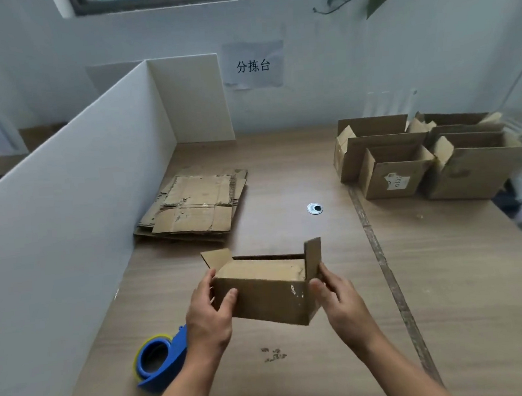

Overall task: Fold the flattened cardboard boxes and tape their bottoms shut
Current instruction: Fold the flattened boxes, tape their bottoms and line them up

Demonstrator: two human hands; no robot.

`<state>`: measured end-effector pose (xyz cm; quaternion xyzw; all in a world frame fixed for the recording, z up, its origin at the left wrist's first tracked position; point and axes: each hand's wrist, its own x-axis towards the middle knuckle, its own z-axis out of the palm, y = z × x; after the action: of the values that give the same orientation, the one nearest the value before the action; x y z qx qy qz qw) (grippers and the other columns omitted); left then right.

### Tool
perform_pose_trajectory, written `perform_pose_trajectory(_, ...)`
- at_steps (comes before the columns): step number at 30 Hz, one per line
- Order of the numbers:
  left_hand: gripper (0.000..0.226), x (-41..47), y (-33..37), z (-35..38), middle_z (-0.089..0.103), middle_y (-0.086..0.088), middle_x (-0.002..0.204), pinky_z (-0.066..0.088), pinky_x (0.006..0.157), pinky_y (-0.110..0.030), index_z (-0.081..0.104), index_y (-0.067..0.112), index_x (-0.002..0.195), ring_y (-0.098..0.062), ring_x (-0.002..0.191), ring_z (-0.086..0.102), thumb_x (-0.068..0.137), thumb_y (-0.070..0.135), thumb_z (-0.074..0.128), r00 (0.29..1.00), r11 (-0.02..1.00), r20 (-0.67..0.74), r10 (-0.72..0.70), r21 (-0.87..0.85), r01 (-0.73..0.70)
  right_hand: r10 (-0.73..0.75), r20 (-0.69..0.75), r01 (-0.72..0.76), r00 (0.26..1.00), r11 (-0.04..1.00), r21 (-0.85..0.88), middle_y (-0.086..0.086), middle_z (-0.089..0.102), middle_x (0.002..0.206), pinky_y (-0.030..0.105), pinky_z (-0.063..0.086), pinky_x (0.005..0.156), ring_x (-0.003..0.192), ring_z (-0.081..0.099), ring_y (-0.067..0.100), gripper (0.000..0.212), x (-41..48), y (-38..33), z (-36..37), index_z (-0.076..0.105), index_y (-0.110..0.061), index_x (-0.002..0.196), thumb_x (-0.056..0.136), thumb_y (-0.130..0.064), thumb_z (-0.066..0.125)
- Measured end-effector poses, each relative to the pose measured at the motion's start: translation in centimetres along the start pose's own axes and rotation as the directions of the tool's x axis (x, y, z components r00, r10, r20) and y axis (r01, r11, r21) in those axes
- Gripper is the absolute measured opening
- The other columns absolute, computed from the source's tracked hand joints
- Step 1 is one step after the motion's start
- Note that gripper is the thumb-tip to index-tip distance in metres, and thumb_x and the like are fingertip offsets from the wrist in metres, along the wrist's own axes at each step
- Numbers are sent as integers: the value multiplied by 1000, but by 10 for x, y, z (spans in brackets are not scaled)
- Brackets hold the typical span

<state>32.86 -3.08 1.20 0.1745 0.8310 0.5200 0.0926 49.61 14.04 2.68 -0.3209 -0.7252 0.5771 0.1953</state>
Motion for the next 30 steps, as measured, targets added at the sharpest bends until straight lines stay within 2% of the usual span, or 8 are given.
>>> perform_pose_trajectory(4, 76, -14, 5, 5, 47, -2, 124, 38, 95, -22, 31, 24, 154, -11, 110, 49, 90, 24, 71, 998, 995, 11, 58, 83, -58, -58, 34, 61, 998, 994, -92, -39, 50, 124, 9, 41, 95, 114, 49, -20, 60, -7, 6, 5, 34, -61, 132, 89, -40, 71)
perform_pose_trajectory(9, 96, -25, 5, 12, 40, 5, 140, 40, 96, -25, 9, 38, 157, -9, 115, 47, 87, 27, 74, 997, 998, -36, 64, -19, -65, -95, -141, 90, 985, 995, -47, -30, 64, 114, 6, 45, 92, 106, 58, -17, 53, -9, 12, 14, 51, -31, 144, 93, -27, 67)
perform_pose_trajectory(14, 88, -21, 6, 1, 42, 5, 126, 42, 91, -24, 10, 57, 149, -8, 108, 49, 90, 32, 70, 995, 994, 45, 88, 56, -91, -44, -88, 55, 995, 990, 129, -28, 64, 119, 9, 46, 91, 110, 60, -9, 62, -12, 19, 11, 40, -39, 146, 96, -12, 63)
perform_pose_trajectory(17, 78, -17, 4, -13, 44, 7, 115, 46, 90, -29, 16, 60, 141, -9, 98, 50, 90, 35, 69, 990, 978, 87, 115, 162, -128, 90, -28, -78, 996, 953, 293, -6, 64, 117, 21, 47, 93, 106, 63, 7, 64, -13, 20, 5, 35, -56, 137, 83, -56, 70)
perform_pose_trajectory(19, 81, -18, 1, -17, 42, 12, 107, 42, 79, -18, 17, 54, 146, -4, 90, 49, 89, 33, 71, 971, 951, 125, 203, 211, -226, 181, 21, -175, 983, 911, 374, 1, 64, 122, 39, 49, 98, 109, 64, 17, 94, -10, 22, 1, 36, -55, 137, 55, -89, 66)
perform_pose_trajectory(22, 82, -17, -6, -23, 40, 10, 111, 37, 76, -11, 23, 49, 151, -1, 95, 49, 88, 28, 72, 953, 926, 175, 249, 246, -287, 276, 67, -279, 959, 870, 407, 9, 60, 120, 44, 56, 80, 89, 70, 30, 101, -3, 23, -3, 25, -49, 148, 60, -84, 62)
perform_pose_trajectory(24, 84, -14, -9, -28, 36, 8, 114, 38, 79, -13, 21, 55, 148, -5, 93, 49, 86, 29, 71, 942, 915, 249, 225, 280, -292, 301, 111, -321, 947, 889, 328, 7, 55, 123, 43, 57, 74, 89, 71, 30, 96, -1, 19, -8, 19, -48, 151, 69, -64, 66)
perform_pose_trajectory(30, 79, -6, -8, -28, 29, 7, 118, 41, 103, -23, 32, 45, 150, -14, 106, 48, 77, 43, 62, 896, 852, 403, 188, 387, -352, 307, 214, -258, 927, 939, -227, 1, 57, 115, 42, 59, 74, 95, 67, 26, 84, 0, 5, -10, 51, -36, 139, 63, -38, 86)
